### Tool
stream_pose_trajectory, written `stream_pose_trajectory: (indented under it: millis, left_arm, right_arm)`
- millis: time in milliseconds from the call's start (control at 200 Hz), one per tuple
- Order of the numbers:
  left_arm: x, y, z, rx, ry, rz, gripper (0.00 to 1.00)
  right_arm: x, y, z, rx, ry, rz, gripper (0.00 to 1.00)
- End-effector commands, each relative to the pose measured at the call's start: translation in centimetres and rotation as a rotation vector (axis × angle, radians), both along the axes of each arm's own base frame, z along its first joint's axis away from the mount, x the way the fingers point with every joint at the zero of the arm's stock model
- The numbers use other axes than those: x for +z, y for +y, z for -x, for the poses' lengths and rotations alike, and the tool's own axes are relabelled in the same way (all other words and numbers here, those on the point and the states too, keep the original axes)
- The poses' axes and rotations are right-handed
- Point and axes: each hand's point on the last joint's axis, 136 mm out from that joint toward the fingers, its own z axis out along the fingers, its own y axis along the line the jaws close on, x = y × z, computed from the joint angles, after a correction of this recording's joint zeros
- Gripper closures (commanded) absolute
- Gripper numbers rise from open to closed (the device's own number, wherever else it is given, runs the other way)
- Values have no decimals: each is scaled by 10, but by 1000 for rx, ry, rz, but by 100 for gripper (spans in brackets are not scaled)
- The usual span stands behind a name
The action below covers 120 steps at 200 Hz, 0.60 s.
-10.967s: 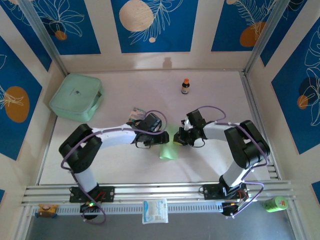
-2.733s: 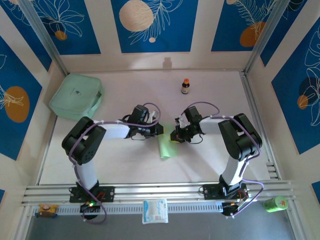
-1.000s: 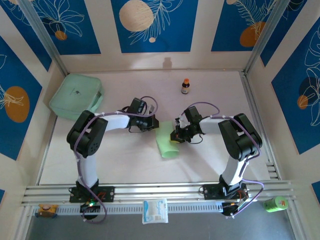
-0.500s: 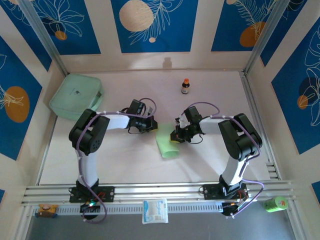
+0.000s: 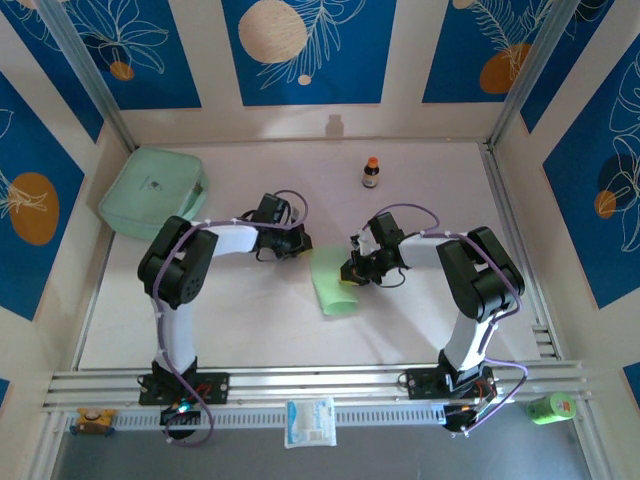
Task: Fold a paper plane with a square sheet of paper (pick it up from the middle)
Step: First fold the square sheet of paper in half at the center of the table.
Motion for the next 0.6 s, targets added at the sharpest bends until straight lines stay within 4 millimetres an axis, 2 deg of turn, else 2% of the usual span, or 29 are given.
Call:
stream_pose_trajectory:
  millis: [0,175,255,325,450,595]
  left_arm:
    - [-15,23,-16,86,14,-101,100]
    - [-9,26,-17,81,23,-145,100]
    - [6,24,-17,64,-4,-155,100]
    - [24,14,-14,24,-37,-113,100]
    - [48,2,7,-33,-68,-78,100]
    - [58,-17,43,-102,-57,27,100]
  right_arm:
    - [-29,-21,27,-23,117,124,100]
    - [-30,-22,27,-24,115,128,100]
    - [-30,-21,27,-27,117,131,100]
    - [-30,-20,27,-24,114,131,100]
    - [-30,-21,27,-26,114,138,100]
    - [-30,-23,27,-33,113,148,100]
